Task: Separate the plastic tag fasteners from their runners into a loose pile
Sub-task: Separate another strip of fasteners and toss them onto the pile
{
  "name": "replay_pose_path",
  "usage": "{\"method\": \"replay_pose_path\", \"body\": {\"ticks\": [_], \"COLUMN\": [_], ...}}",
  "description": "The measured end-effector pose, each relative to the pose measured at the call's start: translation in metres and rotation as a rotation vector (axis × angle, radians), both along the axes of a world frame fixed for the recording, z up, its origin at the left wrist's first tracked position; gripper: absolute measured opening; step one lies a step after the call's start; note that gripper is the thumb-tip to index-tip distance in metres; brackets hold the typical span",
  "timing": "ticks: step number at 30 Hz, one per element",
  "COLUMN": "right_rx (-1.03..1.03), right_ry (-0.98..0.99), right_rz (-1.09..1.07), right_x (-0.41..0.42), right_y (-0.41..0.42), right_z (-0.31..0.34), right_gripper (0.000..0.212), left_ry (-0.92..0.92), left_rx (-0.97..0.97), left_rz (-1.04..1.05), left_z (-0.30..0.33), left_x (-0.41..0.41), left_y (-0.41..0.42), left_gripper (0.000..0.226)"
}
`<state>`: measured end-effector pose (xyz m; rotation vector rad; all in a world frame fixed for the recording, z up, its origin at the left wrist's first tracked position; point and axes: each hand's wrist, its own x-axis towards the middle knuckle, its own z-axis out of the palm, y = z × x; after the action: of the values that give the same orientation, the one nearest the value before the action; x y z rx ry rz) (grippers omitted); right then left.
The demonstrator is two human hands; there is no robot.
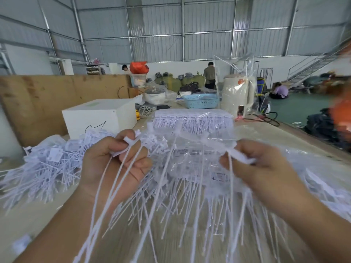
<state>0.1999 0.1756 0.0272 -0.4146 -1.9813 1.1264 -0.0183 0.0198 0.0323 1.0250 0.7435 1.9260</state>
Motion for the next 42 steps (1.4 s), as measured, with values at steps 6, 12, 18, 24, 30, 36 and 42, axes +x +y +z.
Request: {"method": "replay_pose_path", "body": {"ticks": [6,12,18,24,30,36,42], "right_rx": [-0.043,0.780,0.999,0.912,1.095,0.426,0.325], "right_ry": [0.235,-0.082,-0.135,-0.887,-0.496,-0.336,-0.181], "right_rz": [0.280,-0.337,-0.504,-0.543,-0.561,0.257,0.343], "right_x": [0.024,0.023,0.026,0.010,-0.007,-0.006,-0.010], "right_y": [0.011,0.019,0.011,-0.001,-0.008,-0.015,-0.014], "right_z": [0.024,0.023,0.031,0.025,0.002,-0.012,-0.017], "right_gripper": [0.043,0.014,0.016,0.032,0.042,0.052,0.024], "left_ry": [-0.032,0.377,0.572,0.709,0.480,0.529,0.733], "left_rx": [-0.089,-0.307,-0.291,-0.381,-0.188,-0.192,-0.301], "left_rz": [0.176,0.325,0.270,0.312,0.166,0.178,0.131], "left_z": [0.000,-0.004,-0.003,-0.009,-0.007,-0.010,-0.019], "left_x": [-0.005,0.010,0.020,0.031,0.038,0.041,0.044], "left_y": [-0.001,0.006,0.004,0.009,0.008,0.008,0.011], "left_gripper": [0.018,0.019,0.017,0.013,0.011,0.014,0.016]}}
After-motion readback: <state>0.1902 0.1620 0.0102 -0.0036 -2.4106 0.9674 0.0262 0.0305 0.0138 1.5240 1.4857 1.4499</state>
